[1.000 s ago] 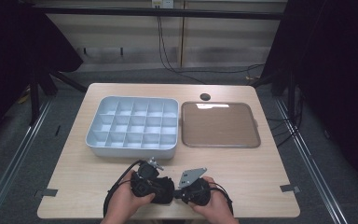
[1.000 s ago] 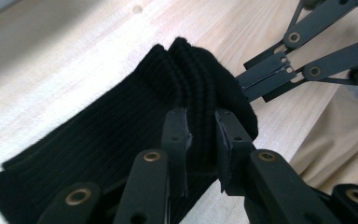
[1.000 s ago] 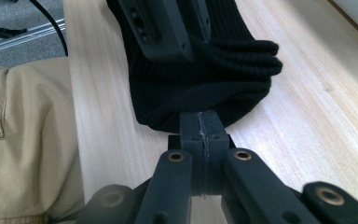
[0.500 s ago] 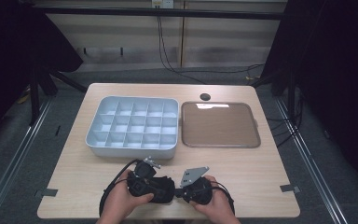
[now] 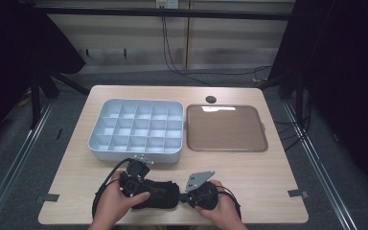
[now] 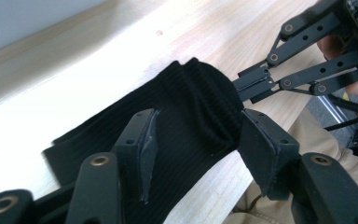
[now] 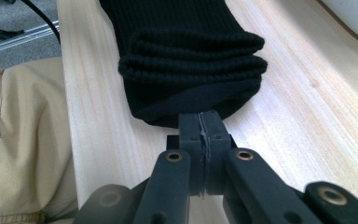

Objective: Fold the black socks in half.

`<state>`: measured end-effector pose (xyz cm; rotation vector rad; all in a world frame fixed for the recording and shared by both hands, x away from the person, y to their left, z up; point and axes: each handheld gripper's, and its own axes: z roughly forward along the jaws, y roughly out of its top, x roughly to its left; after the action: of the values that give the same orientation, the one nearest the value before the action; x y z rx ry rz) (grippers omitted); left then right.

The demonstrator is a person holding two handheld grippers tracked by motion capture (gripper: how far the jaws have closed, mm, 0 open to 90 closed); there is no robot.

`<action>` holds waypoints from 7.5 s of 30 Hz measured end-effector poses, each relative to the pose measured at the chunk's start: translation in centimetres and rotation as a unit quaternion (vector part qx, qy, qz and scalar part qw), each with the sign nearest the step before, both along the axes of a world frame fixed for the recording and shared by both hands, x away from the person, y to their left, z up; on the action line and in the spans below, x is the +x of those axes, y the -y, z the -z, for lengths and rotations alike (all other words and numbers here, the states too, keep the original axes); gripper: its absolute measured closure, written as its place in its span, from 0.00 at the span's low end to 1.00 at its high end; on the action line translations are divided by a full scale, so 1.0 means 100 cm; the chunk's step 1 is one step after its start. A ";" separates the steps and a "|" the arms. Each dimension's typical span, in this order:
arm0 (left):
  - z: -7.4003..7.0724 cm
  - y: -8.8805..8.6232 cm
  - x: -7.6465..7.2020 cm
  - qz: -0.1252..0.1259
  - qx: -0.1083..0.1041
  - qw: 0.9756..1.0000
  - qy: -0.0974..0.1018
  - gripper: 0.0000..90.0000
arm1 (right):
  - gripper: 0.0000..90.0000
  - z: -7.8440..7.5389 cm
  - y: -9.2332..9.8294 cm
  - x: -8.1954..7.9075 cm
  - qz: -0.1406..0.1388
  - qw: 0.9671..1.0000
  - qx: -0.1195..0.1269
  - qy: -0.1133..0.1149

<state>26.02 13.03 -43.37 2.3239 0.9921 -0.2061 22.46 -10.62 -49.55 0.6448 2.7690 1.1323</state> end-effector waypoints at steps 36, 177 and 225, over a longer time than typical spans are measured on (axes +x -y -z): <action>0.037 -0.036 0.005 -0.081 0.091 0.992 -0.009 0.53 | 0.99 -0.004 0.001 0.001 0.001 1.000 0.005 0.003; 0.003 0.031 -0.004 0.024 0.069 0.997 0.001 0.89 | 1.00 0.002 -0.015 0.002 -0.008 1.000 0.003 0.000; 0.023 0.035 -0.002 0.011 0.073 0.997 0.020 0.84 | 0.99 0.002 -0.010 0.003 0.001 1.000 0.002 0.005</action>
<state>25.79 9.53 -45.71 2.4622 0.9916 -0.0981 22.79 -9.60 -49.70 0.6394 2.7581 1.1390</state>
